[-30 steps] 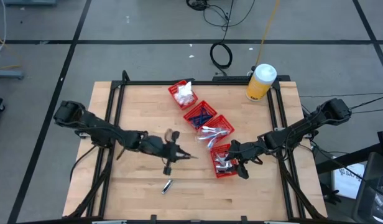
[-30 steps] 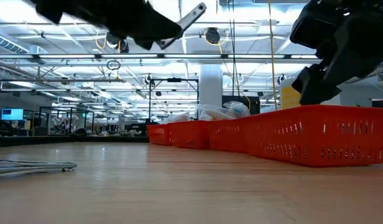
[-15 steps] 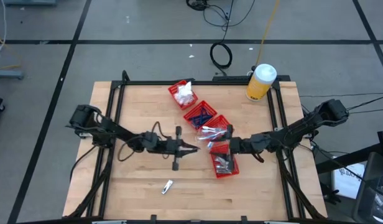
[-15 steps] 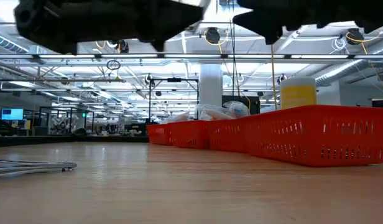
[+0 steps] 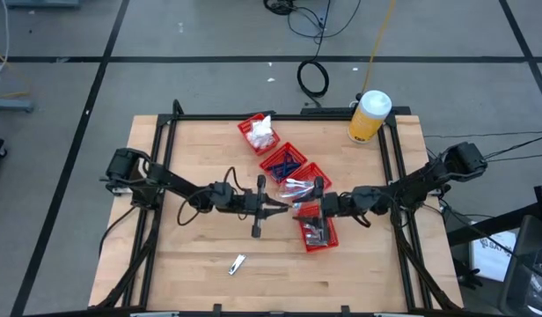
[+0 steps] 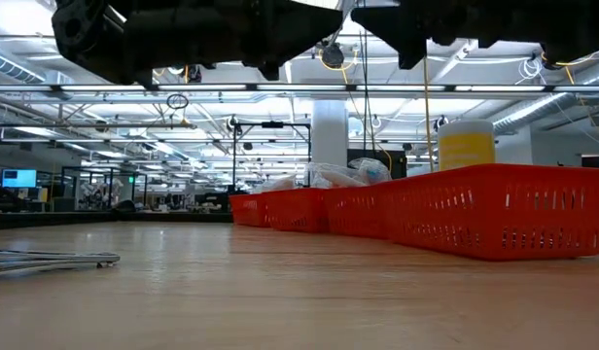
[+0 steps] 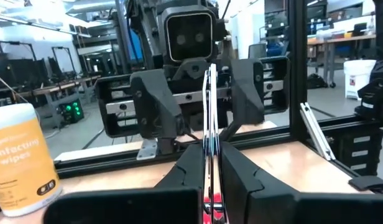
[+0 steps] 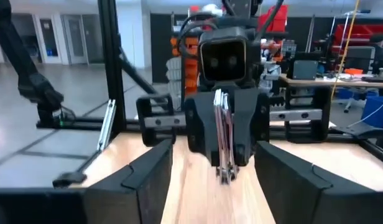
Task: Pick & Place Travel size toiletries
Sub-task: Put the nail cutter into the bottom red bin
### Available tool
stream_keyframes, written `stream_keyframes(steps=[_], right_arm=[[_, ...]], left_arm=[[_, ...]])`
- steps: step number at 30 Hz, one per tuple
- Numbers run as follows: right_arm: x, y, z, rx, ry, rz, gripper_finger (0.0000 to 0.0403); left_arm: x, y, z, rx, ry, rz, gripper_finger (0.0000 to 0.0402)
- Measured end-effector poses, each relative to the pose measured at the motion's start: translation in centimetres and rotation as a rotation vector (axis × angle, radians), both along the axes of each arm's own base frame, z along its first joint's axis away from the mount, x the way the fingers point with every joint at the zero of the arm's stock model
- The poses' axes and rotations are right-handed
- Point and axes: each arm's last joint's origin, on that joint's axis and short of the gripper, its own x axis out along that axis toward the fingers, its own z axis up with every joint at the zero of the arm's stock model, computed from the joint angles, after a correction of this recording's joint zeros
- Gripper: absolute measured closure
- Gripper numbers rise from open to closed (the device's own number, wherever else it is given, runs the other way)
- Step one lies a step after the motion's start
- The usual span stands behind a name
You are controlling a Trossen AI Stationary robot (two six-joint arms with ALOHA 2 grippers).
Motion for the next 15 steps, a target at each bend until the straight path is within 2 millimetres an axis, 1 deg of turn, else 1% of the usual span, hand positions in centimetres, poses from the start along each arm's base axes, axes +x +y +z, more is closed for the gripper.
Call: stream_keyframes(steps=[3, 8, 12, 15], right_arm=[[0.0, -0.1, 0.3, 0.016, -0.037, -0.004, 0.0195], [0.5, -0.5, 0.0, 0.02, -0.05, -0.024, 0.02], [0.9, -0.8, -0.7, 0.032, -0.038, -0.036, 0.02], [1.0, -1.0, -0.8, 0.048, -0.043, -0.041, 0.0201]], left_arm=[[0.1, 0.3, -0.2, -0.007, 0.022, 0.007, 0.0387], [0.1, 0.4, -0.2, -0.008, 0.025, 0.01, 0.0379], [0.1, 0.3, -0.3, -0.004, 0.029, 0.009, 0.0387], [0.1, 0.3, -0.3, -0.005, 0.035, 0.009, 0.0386]])
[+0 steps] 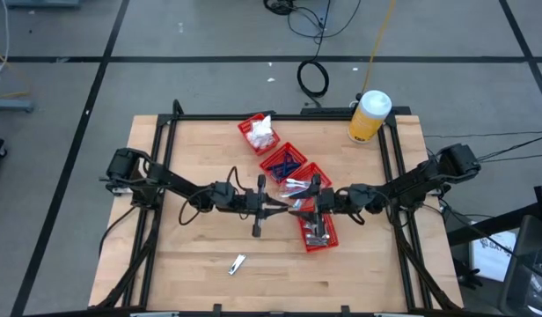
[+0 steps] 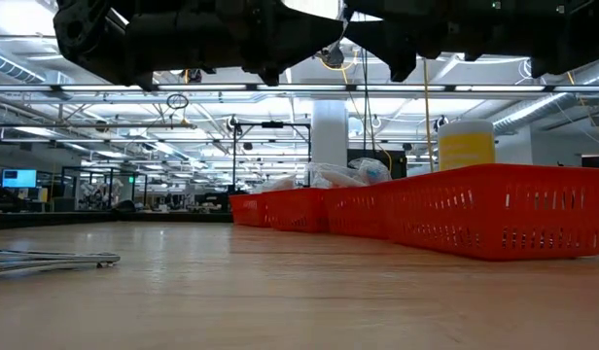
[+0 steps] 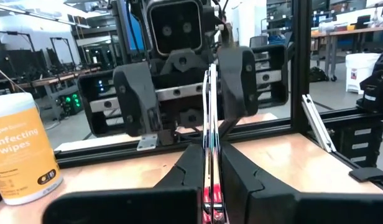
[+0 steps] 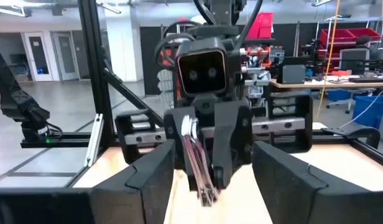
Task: Pick & Place Travel size toiletries
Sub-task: Put the nail cutter into the bottom red bin
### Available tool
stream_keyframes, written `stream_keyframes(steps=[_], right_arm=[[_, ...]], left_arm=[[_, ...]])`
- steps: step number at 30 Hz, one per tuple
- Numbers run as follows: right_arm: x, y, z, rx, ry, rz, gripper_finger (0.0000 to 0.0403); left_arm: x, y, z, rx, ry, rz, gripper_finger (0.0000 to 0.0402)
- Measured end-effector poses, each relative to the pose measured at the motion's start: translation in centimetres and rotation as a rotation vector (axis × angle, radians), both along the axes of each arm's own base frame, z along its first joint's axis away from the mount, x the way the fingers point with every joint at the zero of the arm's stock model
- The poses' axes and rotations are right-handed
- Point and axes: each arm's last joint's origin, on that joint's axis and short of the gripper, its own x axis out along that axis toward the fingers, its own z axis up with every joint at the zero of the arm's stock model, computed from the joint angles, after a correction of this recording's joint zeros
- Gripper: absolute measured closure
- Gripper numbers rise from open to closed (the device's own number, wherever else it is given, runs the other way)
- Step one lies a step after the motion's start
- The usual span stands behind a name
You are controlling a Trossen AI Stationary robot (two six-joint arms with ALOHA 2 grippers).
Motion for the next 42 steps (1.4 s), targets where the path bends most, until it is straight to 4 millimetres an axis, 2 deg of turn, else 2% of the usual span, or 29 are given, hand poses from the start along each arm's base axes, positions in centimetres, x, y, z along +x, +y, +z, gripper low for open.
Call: stream_keyframes(steps=[6, 11, 15, 17, 25, 28, 33, 38, 42], right_arm=[[0.0, 0.0, 0.1, 0.001, -0.01, 0.001, 0.024], [0.0, 0.0, 0.1, -0.001, -0.01, 0.001, 0.0306], [0.0, 0.0, 0.1, -0.011, -0.01, 0.0, 0.0371], [0.0, 0.0, 0.1, -0.019, -0.01, -0.003, 0.0388], [0.0, 0.0, -0.3, -0.018, 0.031, -0.004, 0.0389], [0.1, 0.0, -0.5, -0.024, 0.052, -0.01, 0.0389], [0.1, -0.3, -0.8, -0.019, 0.085, -0.013, 0.0389], [-0.6, 0.2, -0.3, 0.061, 0.155, 0.17, 0.0389], [-2.2, 0.9, 1.0, 0.148, 0.224, 0.336, 0.0389]], left_arm=[[0.0, 0.0, 0.0, 0.0, 0.0, 0.001, 0.0378], [0.0, 0.1, 0.0, -0.001, 0.003, 0.005, 0.0387], [0.0, 0.1, 0.0, -0.017, 0.006, 0.007, 0.0372], [0.0, 0.2, 0.0, -0.027, 0.008, 0.019, 0.0368], [0.0, 0.2, -0.4, -0.097, 0.062, 0.021, 0.0356], [-0.3, 0.2, 0.1, -0.127, 0.142, 0.102, 0.033], [-0.3, -0.5, 2.0, -0.083, 0.278, 0.235, 0.0258], [-1.1, -1.3, 4.3, 0.004, 0.353, 0.228, 0.0195], [-2.3, -1.5, 3.3, 0.017, 0.526, 0.247, 0.0171]])
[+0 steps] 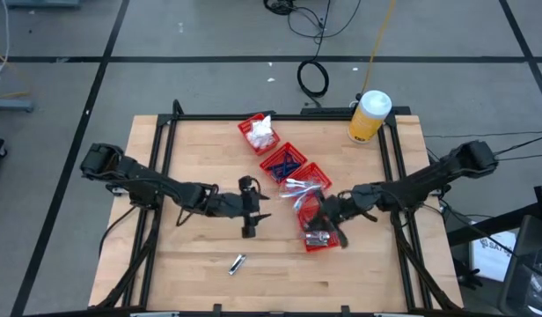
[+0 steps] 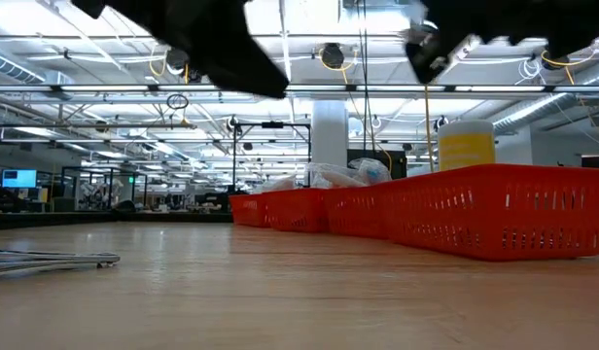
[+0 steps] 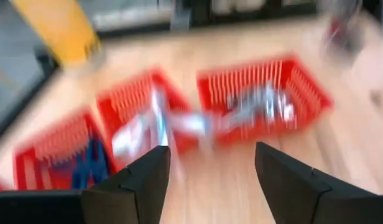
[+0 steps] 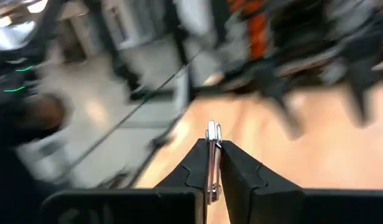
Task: Pick & Place Travel size toiletries
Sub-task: Put the nail cutter into the bottom red bin
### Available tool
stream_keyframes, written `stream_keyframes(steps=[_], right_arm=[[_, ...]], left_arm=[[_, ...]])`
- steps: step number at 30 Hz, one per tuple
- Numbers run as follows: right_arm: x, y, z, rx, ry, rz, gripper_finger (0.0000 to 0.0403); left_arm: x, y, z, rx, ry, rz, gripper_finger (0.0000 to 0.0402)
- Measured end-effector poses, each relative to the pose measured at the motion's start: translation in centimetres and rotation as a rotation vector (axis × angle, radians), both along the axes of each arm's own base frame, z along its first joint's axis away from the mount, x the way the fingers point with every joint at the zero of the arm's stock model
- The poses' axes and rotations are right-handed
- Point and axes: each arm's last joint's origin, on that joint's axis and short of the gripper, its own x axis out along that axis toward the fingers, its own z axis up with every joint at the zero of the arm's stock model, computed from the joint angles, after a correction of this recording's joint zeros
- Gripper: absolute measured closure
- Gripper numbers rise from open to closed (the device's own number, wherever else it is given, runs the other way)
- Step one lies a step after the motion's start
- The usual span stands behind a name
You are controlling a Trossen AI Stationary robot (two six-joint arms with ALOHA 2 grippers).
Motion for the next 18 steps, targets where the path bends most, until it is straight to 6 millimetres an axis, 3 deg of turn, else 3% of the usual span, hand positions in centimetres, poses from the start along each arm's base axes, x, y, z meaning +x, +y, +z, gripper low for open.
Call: stream_keyframes(steps=[4, 9, 14, 18], right_arm=[[-2.0, 0.7, -0.1, 0.062, 0.214, 0.113, 0.0389], [-3.5, 0.9, -1.4, 0.086, 0.452, 0.061, 0.0384], [-3.8, 0.8, -2.6, 0.101, 0.58, 0.016, 0.0374], [-3.7, 0.7, -3.1, 0.09, 0.613, 0.002, 0.0342]], left_arm=[[-1.3, -0.1, -1.6, -0.083, 0.188, 0.076, 0.0166], [-2.7, -0.1, -3.5, -0.187, 0.374, 0.213, 0.0165], [-2.9, -0.4, -4.0, -0.243, 0.403, 0.252, 0.0165], [-2.9, -0.7, -3.9, -0.275, 0.389, 0.255, 0.0165]])
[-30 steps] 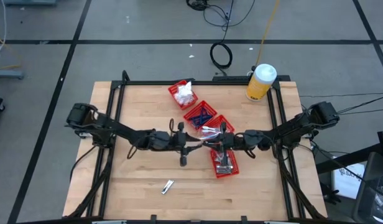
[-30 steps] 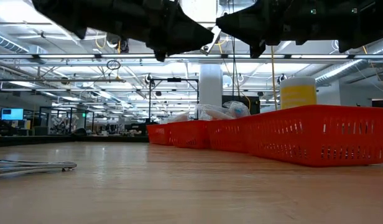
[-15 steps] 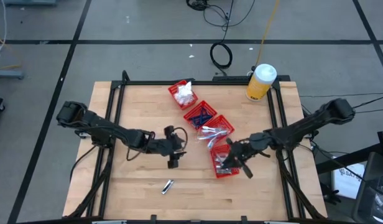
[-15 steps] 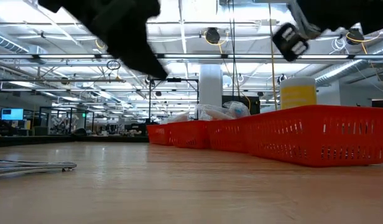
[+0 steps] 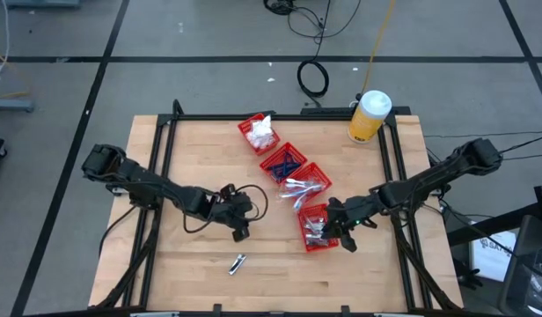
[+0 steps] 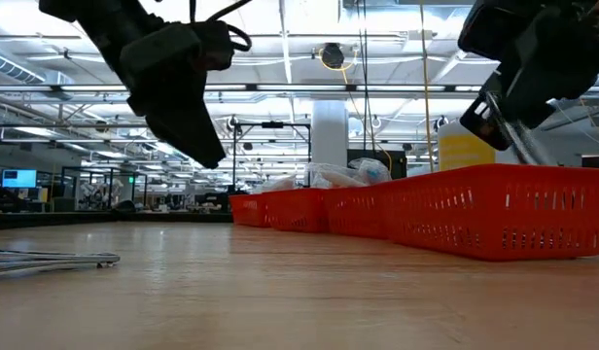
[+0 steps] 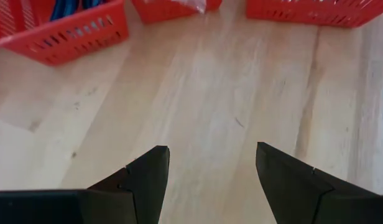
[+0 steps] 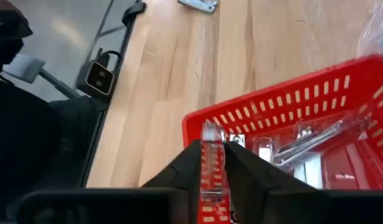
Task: Pick & Place Travel size toiletries
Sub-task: Put the nail cutter into the bottom red bin
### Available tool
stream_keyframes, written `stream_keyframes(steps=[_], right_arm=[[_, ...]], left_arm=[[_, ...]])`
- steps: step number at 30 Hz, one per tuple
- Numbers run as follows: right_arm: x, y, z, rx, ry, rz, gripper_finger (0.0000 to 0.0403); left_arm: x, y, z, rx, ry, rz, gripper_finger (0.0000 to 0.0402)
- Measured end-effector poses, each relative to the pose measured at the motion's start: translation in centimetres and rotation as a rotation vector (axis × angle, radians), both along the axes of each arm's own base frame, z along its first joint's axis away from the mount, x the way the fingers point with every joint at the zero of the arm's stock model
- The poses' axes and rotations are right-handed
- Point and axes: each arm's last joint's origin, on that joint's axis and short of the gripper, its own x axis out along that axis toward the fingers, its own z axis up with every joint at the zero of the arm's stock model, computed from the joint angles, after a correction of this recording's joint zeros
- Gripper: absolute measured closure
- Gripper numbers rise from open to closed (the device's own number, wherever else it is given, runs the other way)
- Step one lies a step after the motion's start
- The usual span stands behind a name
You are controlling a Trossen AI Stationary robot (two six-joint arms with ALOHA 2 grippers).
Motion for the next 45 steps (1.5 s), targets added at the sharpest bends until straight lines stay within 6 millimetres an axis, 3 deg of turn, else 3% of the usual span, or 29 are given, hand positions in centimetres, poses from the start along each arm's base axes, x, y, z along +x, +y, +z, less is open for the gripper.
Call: stream_keyframes(steps=[10, 14, 21, 30, 37, 45], right_arm=[[0.2, -0.3, -0.2, -0.101, -0.032, -0.06, 0.0223], [0.3, -0.2, -0.1, -0.1, -0.041, -0.051, 0.0199], [0.3, -0.3, -0.2, -0.104, -0.041, -0.048, 0.0196], [0.3, -0.2, -0.1, -0.145, -0.07, -0.016, 0.0201], [0.3, -0.2, 0.0, -0.151, -0.078, -0.011, 0.0202], [0.3, -0.2, 0.0, -0.153, -0.079, -0.009, 0.0202]], left_arm=[[0.1, -0.6, 0.2, -0.057, -0.035, 0.012, 0.0165], [0.1, -1.3, 0.2, -0.216, -0.012, -0.045, 0.0165], [-1.8, -5.9, 0.2, -0.329, 0.045, -0.213, 0.0165], [-3.5, -8.9, -1.2, -0.497, 0.126, 0.029, 0.0178], [-1.4, -11.3, -3.7, -0.55, 0.265, 0.026, 0.0203], [1.1, -13.0, -6.1, -0.479, 0.473, 0.086, 0.0209]])
